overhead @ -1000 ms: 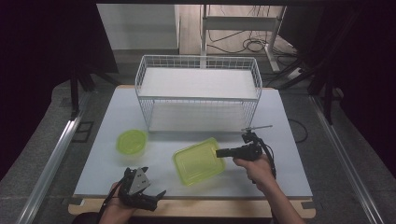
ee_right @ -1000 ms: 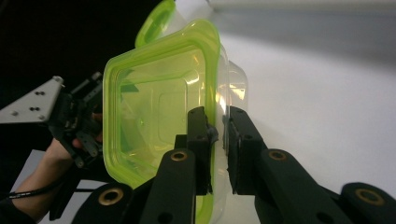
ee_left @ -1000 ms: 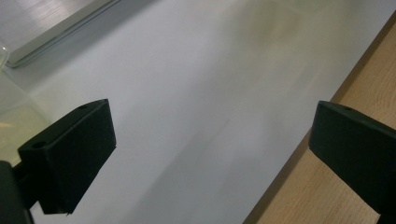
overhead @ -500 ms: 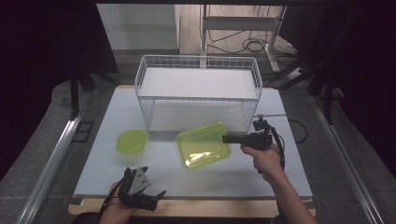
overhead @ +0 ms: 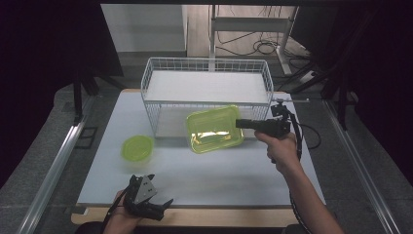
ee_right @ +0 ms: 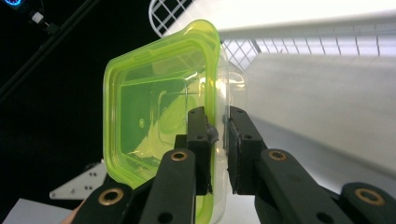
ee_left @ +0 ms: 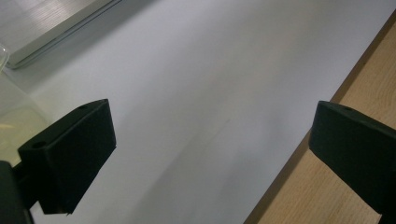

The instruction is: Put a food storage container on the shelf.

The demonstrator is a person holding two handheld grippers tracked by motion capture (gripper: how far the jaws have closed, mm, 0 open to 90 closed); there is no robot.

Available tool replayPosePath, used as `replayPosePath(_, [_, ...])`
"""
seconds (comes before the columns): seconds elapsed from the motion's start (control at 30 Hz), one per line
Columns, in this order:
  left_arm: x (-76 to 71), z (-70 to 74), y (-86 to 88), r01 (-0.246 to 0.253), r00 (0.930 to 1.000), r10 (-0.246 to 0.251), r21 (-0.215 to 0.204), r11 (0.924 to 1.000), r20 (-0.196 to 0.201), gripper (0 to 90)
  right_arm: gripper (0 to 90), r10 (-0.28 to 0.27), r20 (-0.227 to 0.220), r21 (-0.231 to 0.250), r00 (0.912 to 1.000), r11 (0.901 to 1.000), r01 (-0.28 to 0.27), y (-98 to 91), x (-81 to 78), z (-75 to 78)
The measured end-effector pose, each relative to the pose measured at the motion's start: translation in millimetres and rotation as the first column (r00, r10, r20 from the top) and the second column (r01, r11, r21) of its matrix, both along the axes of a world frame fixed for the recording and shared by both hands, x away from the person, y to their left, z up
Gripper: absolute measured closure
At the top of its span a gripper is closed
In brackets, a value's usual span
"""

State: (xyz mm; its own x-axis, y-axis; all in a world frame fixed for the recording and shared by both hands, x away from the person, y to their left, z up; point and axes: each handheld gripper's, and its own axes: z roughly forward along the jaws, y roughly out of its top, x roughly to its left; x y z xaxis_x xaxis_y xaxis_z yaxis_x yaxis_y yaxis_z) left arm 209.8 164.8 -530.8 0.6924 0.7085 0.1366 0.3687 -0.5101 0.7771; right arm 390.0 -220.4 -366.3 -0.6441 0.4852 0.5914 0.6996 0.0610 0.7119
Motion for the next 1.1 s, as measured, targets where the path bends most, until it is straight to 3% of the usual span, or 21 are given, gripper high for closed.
replayPosePath(0.33, [0.2,0.7,1.4,0.004,1.0000,-0.004,0.000,1.0000,0.003,0.7,80.7,-0.026,0.043,0.000,0.9987,0.9997,0.026,9.7,13.5,28.5])
replayPosePath(0.77, [0.1,0.9,1.6,0.006,1.0000,-0.006,-0.006,1.0000,0.004,0.7,80.7,-0.109,0.072,-0.001,0.9914,0.9940,0.110,23.4,45.0,60.2])
replayPosePath(1.1, [0.0,0.3,1.4,0.007,1.0000,-0.007,-0.011,0.9999,0.004,0.7,80.7,-0.189,0.076,-0.031,0.9790,0.9810,0.192,31.8,68.7,65.0])
